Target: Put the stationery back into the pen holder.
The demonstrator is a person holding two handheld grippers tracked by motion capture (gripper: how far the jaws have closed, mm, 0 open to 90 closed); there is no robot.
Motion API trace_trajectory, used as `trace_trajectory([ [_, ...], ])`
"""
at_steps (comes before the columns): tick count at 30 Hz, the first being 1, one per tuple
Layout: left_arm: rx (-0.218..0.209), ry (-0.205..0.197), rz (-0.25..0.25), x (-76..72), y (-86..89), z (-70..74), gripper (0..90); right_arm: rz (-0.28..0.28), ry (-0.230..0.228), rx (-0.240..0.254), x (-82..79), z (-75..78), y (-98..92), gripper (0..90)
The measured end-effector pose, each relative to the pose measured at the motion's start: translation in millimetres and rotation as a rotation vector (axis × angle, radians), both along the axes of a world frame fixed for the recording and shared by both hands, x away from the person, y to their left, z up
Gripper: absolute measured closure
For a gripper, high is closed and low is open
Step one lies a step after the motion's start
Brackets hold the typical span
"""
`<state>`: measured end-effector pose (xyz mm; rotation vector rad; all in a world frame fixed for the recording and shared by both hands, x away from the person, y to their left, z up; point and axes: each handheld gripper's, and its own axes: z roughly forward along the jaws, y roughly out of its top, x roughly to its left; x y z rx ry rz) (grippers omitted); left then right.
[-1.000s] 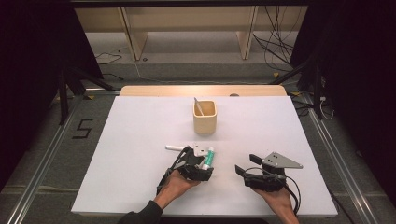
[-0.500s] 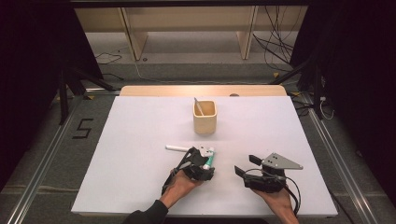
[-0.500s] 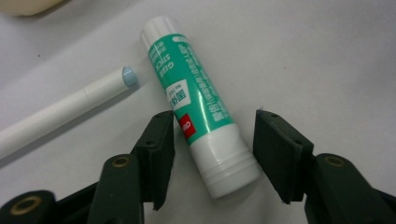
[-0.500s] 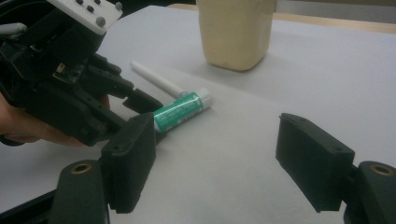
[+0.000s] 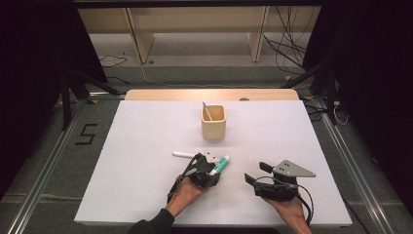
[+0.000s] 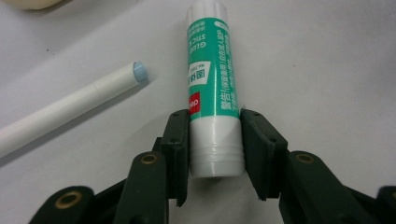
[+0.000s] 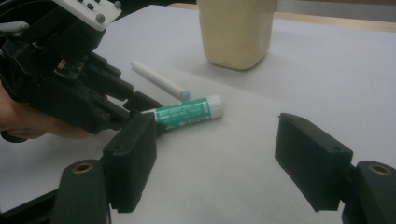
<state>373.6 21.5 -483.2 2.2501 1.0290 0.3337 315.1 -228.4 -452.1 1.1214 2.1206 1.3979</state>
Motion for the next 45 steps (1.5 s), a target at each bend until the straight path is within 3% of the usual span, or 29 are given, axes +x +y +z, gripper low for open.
trace_trajectory([
  [11, -0.027, 0.009, -0.032, 1.7, 6.3, 0.4, 64.9, 0.003, -0.003, 0.008, -1.1, 0.5, 0.8, 30.3],
  [17, -0.070, 0.022, -0.066, -0.2, 16.2, 5.3, 65.1, 0.023, -0.008, 0.006, -1.3, -0.3, 3.2, 29.0],
  [21, -0.085, 0.022, -0.101, -4.4, 23.2, 13.6, 65.1, 0.046, -0.026, -0.002, -3.5, -0.4, 7.3, 27.5],
  [28, -0.099, 0.068, -0.167, -8.7, 40.0, 30.7, 65.1, 0.097, -0.082, -0.034, -11.9, 2.0, 19.2, 26.5],
  [34, -0.101, 0.109, -0.223, -11.9, 44.2, 40.1, 65.0, 0.136, -0.130, -0.096, -19.3, 2.1, 32.7, 25.9],
  [45, -0.068, 0.160, -0.310, -19.6, 40.2, 46.6, 65.0, 0.214, -0.275, -0.297, -36.1, -1.1, 60.5, 24.7],
])
